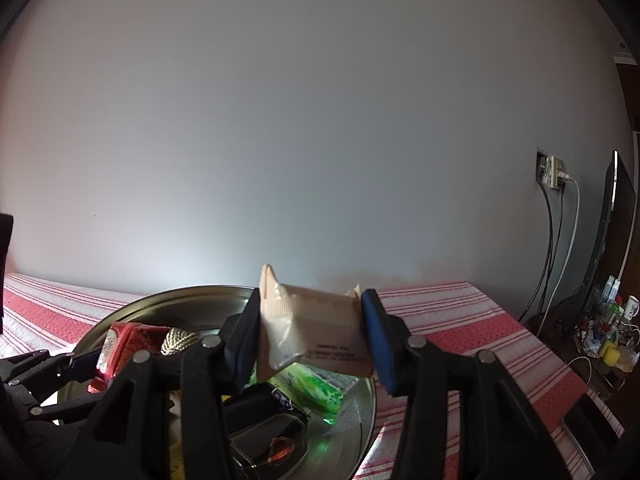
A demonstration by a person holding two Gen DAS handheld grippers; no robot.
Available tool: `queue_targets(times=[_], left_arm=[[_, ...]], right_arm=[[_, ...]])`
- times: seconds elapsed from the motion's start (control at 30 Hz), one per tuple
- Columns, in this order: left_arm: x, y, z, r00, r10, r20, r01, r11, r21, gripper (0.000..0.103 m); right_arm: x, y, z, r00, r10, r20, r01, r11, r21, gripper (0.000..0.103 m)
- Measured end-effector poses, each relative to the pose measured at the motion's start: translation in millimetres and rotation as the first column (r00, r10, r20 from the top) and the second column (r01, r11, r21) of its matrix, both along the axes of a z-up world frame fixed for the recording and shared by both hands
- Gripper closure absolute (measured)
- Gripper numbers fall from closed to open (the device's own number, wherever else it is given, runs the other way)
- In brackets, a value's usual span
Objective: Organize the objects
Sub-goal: 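Hold both packs over the tin and open both tools to drop them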
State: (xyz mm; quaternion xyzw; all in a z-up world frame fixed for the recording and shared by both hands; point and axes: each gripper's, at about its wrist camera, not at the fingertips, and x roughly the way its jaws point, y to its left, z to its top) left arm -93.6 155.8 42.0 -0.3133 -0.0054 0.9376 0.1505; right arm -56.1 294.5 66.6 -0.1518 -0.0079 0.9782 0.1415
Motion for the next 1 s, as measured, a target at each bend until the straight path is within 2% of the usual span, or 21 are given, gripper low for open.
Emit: queue_targets(times=[0.37, 0.53, 1.0], left_arm=[[-2.2, 4.9, -6.7, 1.000, 0.007, 0.012, -0.007, 0.999, -0.041, 0.059], [-5.9, 5.0, -9.9, 0.999, -0.008, 0.033, 0.009, 1.000, -0.030, 0.059], [-12.1, 3.4, -14.2, 0.997, -0.036, 0.065, 0.035, 0.999, 0.009, 0.059]], right_arm=[[2.0, -9.4, -1.4, 0.999, 0.034, 0.014, -0.034, 0.999, 0.010, 0.054], [-2.4, -11.4, -4.6, 0.998, 0.037, 0.042, -0.038, 0.999, 0.018, 0.054], [-6.5, -10.9, -5.4, 0.998, 0.035, 0.054, -0.036, 0.999, 0.015, 0.054]])
